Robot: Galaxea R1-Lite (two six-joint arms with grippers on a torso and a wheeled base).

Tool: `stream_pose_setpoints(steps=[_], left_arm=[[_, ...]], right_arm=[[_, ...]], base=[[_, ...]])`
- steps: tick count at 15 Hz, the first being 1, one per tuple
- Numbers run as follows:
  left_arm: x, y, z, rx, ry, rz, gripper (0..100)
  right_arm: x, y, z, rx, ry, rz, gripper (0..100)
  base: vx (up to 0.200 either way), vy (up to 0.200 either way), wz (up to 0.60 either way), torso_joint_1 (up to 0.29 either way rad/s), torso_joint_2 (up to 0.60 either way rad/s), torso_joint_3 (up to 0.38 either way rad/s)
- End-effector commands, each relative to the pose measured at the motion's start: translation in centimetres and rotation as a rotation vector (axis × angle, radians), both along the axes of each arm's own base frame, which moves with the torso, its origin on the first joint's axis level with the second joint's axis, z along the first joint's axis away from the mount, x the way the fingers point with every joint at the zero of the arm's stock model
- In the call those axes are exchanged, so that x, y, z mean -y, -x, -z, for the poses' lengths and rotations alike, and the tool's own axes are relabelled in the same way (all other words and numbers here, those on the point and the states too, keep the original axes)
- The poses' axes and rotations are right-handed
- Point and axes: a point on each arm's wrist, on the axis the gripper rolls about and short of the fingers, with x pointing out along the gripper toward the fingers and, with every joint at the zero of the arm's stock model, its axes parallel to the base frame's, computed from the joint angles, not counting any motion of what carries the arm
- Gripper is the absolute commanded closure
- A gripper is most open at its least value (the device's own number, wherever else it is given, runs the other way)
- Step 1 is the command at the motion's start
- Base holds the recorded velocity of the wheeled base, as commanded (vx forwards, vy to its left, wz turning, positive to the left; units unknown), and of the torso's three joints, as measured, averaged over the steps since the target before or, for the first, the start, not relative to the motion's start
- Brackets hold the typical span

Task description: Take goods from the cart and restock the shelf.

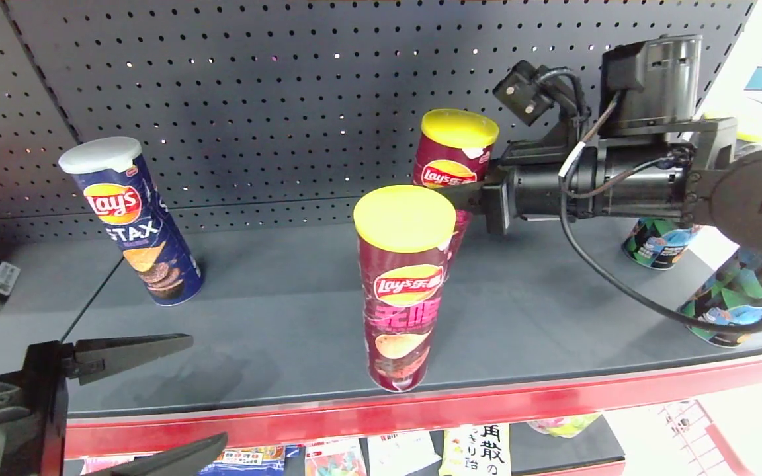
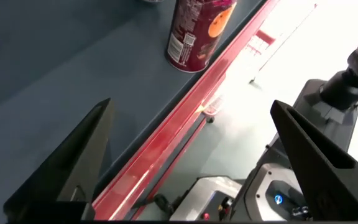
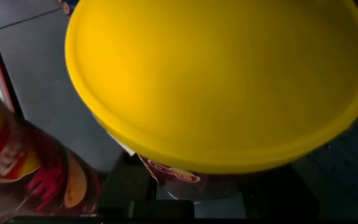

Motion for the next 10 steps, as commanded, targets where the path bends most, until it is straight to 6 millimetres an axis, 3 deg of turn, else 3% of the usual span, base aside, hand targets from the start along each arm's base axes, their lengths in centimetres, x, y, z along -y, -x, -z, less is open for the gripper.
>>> stream_pose_setpoints(steps=[1, 10], left_arm=[[-0.39, 0.71, -0.23, 0.022, 0.019, -0.006, 0], [-0.49, 0.92, -0.3, 0.03, 0.023, -0.006, 0]], right_arm=[[-0.79, -1.17, 0.95, -0.016, 0.012, -0.003, 100], [-1.56, -1.59, 1.67, -0.032, 0.026, -0.017, 100]], base=[[0.0, 0.0, 0.0, 0.0, 0.0, 0.0], [0.0, 0.0, 0.0, 0.0, 0.0, 0.0]])
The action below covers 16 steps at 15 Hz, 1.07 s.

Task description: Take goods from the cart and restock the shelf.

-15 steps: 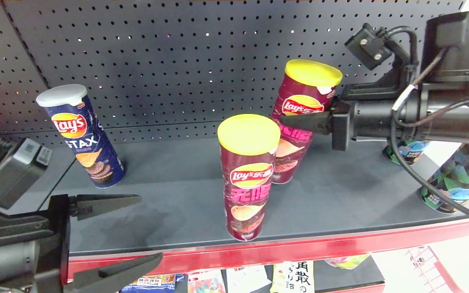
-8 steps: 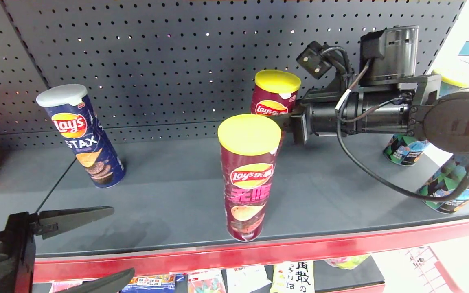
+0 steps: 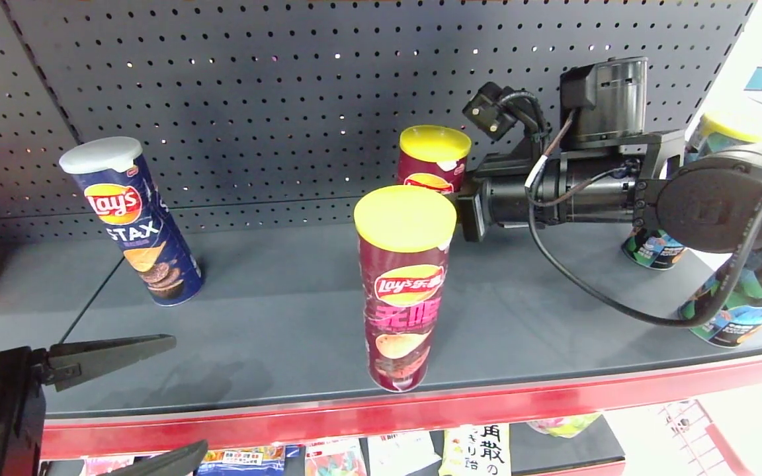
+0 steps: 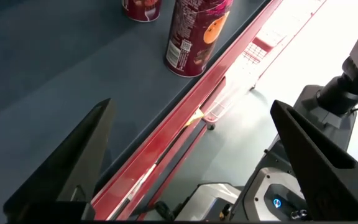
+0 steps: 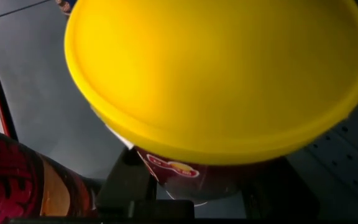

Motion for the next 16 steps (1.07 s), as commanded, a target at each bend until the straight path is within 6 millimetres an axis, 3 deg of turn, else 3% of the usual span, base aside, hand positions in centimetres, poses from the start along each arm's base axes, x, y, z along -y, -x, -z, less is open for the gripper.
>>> stream_pose_setpoints(steps=[1, 7, 8, 12, 16], left_arm=[[0.0, 0.0, 0.0, 0.001, 0.0, 0.0, 0], [0.0, 0.1, 0.4, -0.009, -0.004, 0.0, 0], [0.0, 0.1, 0.3, -0.009, -0.003, 0.0, 0], [0.0, 0.0, 0.4, -0.015, -0.006, -0.001, 0], [0.2, -0.7, 0.6, -0.03, -0.027, -0.033, 0]], right_arm=[[-0.2, -0.1, 0.1, -0.004, 0.002, -0.002, 100], [-0.4, 0.0, 0.2, -0.007, 0.004, -0.005, 100], [-0.3, 0.1, 0.1, -0.004, 0.003, -0.004, 0], [0.0, 1.6, -0.3, -0.005, 0.005, -0.005, 0], [2.2, 4.5, 0.0, -0.03, 0.035, 0.066, 0]], base=[[0.0, 0.0, 0.0, 0.0, 0.0, 0.0], [0.0, 0.0, 0.0, 0.0, 0.0, 0.0], [0.0, 0.0, 0.0, 0.0, 0.0, 0.0], [0.0, 0.0, 0.0, 0.0, 0.0, 0.0], [0.0, 0.0, 0.0, 0.0, 0.0, 0.0]])
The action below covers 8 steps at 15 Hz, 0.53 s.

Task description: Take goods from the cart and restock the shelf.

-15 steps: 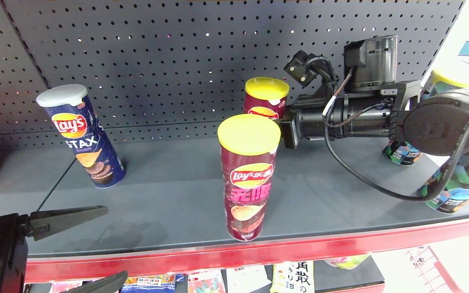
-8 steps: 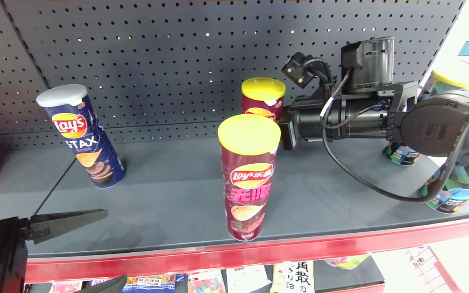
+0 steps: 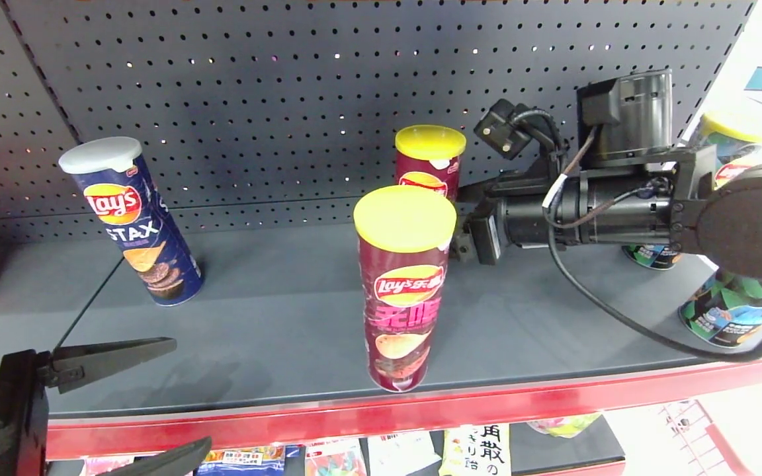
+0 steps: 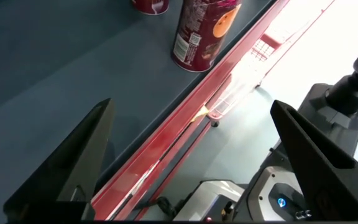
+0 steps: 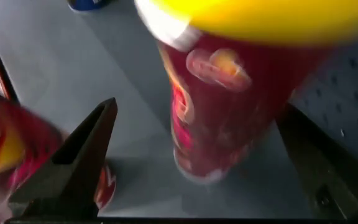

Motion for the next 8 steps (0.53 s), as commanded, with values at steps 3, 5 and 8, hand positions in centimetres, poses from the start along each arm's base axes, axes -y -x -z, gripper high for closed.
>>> stream_pose_setpoints(steps=[3, 5, 8], left_arm=[[0.8, -1.7, 0.7, -0.031, -0.056, 0.008, 0], [1.2, -2.4, 0.7, -0.032, -0.08, 0.014, 0], [1.9, -4.0, 0.9, -0.022, -0.135, 0.036, 0]], right_arm=[[3.6, 4.0, -0.5, -0.012, 0.004, 0.108, 0], [4.9, 6.2, -0.1, -0.019, 0.011, 0.122, 0], [7.0, 9.9, 0.7, -0.025, 0.017, 0.115, 0]], base=[[0.0, 0.0, 0.0, 0.0, 0.0, 0.0], [0.0, 0.0, 0.0, 0.0, 0.0, 0.0], [0.0, 0.0, 0.0, 0.0, 0.0, 0.0]])
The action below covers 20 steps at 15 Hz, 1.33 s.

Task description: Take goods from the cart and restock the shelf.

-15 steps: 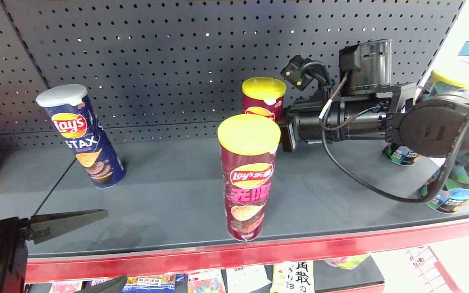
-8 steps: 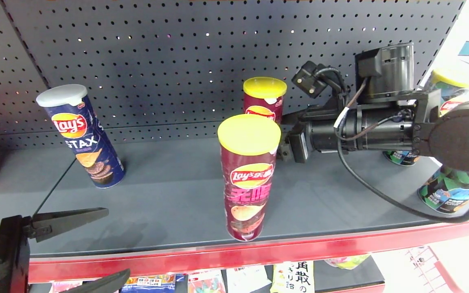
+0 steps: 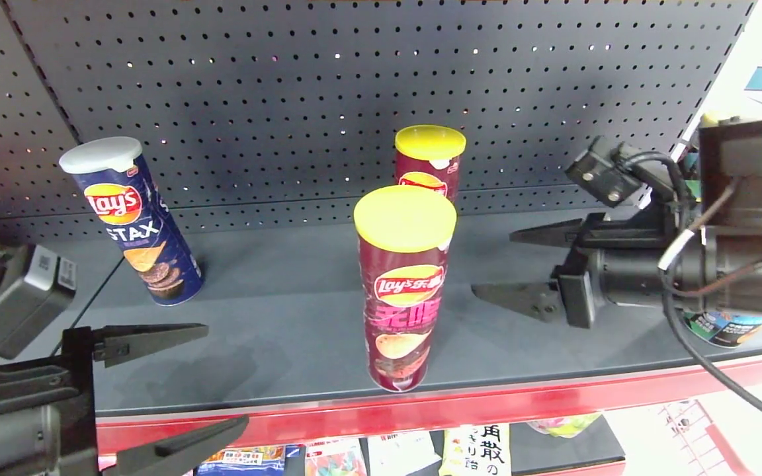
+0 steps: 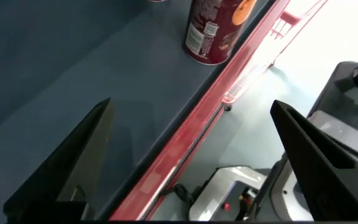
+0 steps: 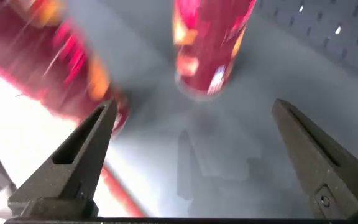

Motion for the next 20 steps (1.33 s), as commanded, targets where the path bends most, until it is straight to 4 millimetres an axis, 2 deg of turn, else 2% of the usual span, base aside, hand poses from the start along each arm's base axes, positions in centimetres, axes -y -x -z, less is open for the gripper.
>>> stream_pose_setpoints(steps=[1, 2, 3, 4, 5, 8, 13, 20], left_arm=[[1.0, -2.0, 0.6, -0.037, -0.044, 0.016, 0], [1.2, -2.4, 0.9, -0.044, -0.059, 0.024, 0], [1.6, -3.3, 1.6, -0.041, -0.089, 0.042, 0], [1.7, -3.4, 1.6, -0.037, -0.091, 0.045, 0], [2.7, -4.5, 2.2, -0.038, -0.103, 0.067, 0], [4.2, -5.8, 2.6, -0.056, -0.115, 0.1, 0], [6.0, -8.0, 3.0, -0.074, -0.137, 0.105, 0], [7.2, -9.3, 3.3, -0.084, -0.143, 0.118, 0]], right_arm=[[2.9, 5.1, 0.1, 0.036, -0.02, -0.006, 0], [3.5, 6.1, 0.3, 0.04, -0.022, -0.006, 0], [4.8, 8.0, 0.7, 0.059, -0.032, -0.007, 0], [4.9, 8.3, 0.7, 0.063, -0.035, -0.007, 0], [6.4, 10.7, 0.8, 0.109, -0.063, -0.008, 0], [8.0, 13.0, 0.3, 0.184, -0.107, 0.014, 0], [9.0, 13.5, -0.3, 0.216, -0.136, 0.107, 0], [9.1, 13.4, -0.5, 0.225, -0.139, 0.122, 0]], base=[[0.0, 0.0, 0.0, 0.0, 0.0, 0.0], [0.0, 0.0, 0.0, 0.0, 0.0, 0.0], [0.0, 0.0, 0.0, 0.0, 0.0, 0.0], [0.0, 0.0, 0.0, 0.0, 0.0, 0.0], [0.0, 0.0, 0.0, 0.0, 0.0, 0.0], [0.0, 0.0, 0.0, 0.0, 0.0, 0.0], [0.0, 0.0, 0.0, 0.0, 0.0, 0.0], [0.0, 0.0, 0.0, 0.0, 0.0, 0.0]])
